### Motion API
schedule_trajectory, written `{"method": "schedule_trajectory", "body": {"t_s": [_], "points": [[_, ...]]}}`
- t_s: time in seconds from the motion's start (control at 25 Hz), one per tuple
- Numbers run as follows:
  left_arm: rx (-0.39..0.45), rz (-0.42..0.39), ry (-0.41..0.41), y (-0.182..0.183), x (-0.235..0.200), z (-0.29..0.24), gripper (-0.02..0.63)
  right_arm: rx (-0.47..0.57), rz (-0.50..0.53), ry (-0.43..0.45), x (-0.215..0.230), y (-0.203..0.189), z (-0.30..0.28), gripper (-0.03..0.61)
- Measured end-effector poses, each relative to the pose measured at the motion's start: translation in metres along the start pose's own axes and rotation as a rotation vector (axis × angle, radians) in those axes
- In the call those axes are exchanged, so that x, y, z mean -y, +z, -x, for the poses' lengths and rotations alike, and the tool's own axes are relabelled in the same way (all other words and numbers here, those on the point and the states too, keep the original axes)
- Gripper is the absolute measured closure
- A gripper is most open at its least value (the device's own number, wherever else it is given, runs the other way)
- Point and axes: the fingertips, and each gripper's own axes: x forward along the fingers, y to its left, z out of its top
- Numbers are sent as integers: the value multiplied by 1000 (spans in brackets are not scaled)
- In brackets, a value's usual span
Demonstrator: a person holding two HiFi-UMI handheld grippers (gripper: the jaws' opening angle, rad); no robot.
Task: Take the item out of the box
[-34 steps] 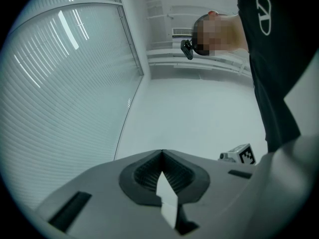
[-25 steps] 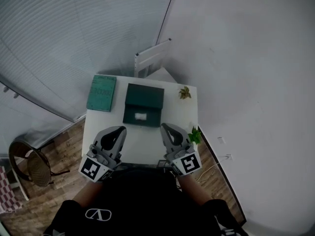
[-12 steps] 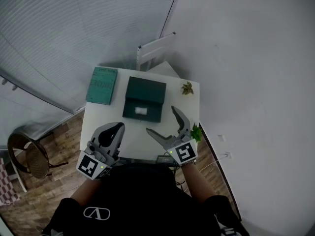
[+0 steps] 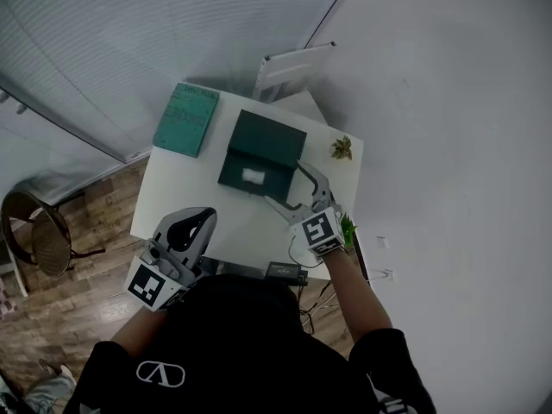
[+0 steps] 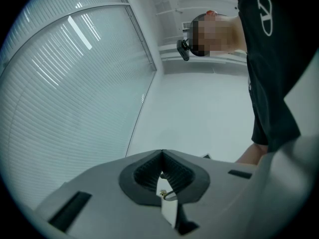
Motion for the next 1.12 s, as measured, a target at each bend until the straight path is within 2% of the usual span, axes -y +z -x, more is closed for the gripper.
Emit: {"method": "schedule_trajectory", "body": {"t_s": [0.16, 0.36, 0.56, 0.84, 1.12], "points": [[-7, 8, 23, -9, -2, 6, 609, -93, 56, 64, -1, -32, -37, 179], [-27, 22, 53, -18, -4, 17, 609, -203, 71, 171, -15, -74, -79, 189], [-39, 26, 90, -23, -4, 30, 609, -331, 111, 283, -38, -120, -111, 234], [-64, 48, 142, -38, -9, 49, 609, -421, 165, 372, -53, -152, -144, 313], [-78, 55, 165, -45, -8, 59, 609, -537, 215, 456, -64, -184, -162, 348]]}}
